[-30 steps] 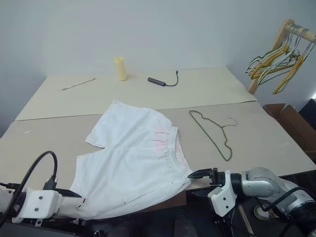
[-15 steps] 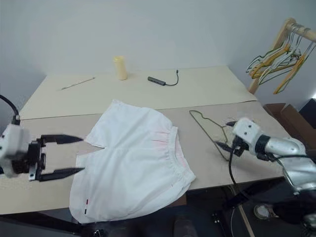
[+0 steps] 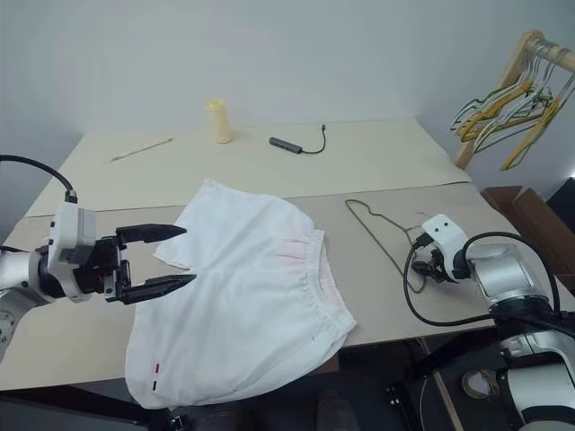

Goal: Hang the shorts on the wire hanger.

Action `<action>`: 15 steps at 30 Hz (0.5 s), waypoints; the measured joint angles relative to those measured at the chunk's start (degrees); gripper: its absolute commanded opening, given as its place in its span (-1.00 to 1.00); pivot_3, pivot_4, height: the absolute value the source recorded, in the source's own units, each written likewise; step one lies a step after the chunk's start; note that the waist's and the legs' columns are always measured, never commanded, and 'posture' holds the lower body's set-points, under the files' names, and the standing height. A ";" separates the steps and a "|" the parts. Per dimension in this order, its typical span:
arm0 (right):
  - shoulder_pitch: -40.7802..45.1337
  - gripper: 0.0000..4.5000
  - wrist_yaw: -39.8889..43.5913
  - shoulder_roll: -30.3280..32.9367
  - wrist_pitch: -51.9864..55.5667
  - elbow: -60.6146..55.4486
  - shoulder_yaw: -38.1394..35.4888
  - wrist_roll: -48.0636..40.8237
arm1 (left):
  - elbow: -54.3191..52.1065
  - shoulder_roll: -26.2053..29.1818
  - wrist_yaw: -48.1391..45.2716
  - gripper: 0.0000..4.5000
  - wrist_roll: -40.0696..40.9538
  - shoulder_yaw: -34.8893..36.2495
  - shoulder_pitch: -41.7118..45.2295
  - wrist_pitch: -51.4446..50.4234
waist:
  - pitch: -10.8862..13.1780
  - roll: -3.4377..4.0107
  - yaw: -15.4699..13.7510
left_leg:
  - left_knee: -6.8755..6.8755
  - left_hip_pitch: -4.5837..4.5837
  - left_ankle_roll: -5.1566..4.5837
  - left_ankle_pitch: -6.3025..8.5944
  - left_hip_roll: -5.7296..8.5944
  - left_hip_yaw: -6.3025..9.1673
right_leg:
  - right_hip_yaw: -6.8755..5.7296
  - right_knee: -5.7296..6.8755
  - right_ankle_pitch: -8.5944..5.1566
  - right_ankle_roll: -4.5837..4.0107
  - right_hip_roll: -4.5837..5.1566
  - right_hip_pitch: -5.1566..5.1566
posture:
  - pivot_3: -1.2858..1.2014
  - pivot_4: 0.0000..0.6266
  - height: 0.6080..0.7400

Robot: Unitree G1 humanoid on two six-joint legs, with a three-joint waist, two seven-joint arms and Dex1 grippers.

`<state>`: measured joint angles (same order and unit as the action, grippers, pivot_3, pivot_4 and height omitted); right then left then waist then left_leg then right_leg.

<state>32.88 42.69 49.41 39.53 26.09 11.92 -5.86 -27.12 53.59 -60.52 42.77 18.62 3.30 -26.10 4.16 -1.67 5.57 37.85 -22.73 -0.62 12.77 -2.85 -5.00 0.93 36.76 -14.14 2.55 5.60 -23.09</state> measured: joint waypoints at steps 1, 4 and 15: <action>-0.02 -0.18 0.65 -0.04 0.16 0.00 0.00 0.03 | -0.09 -0.15 0.20 0.87 -0.01 -0.04 0.08 0.00 | -0.01 -0.02 -0.05 | 0.01 0.00 0.00 0.00 0.00 0.00 | 0.00 -0.01 0.00 0.00 0.00 0.01 | -0.05 -0.88 1.00; -0.64 -0.62 2.08 -0.12 0.71 -1.07 -0.21 0.05 | -0.14 -0.79 0.50 0.87 -0.06 -0.59 0.36 -0.02 | -0.04 -0.02 -0.09 | 0.01 0.00 0.00 0.00 0.00 0.00 | -0.01 -0.01 0.00 0.01 0.00 0.02 | -0.05 -0.88 1.00; -4.42 -0.98 -2.17 -0.30 -2.51 -4.84 -2.46 3.07 | 1.92 -1.99 0.85 0.87 0.29 -2.89 4.90 -1.78 | -0.09 0.00 -0.01 | 0.03 -0.08 0.00 0.00 0.02 0.00 | -0.04 -0.01 0.01 0.02 0.01 -0.05 | -0.11 -0.93 1.00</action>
<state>28.46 40.52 49.11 37.02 21.25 9.46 -2.79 -25.20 51.60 -59.67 43.06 15.73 8.20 -27.88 4.07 -1.67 5.56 37.88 -22.81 -0.62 12.77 -2.84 -4.99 0.89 36.76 -14.13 2.58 5.61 -23.13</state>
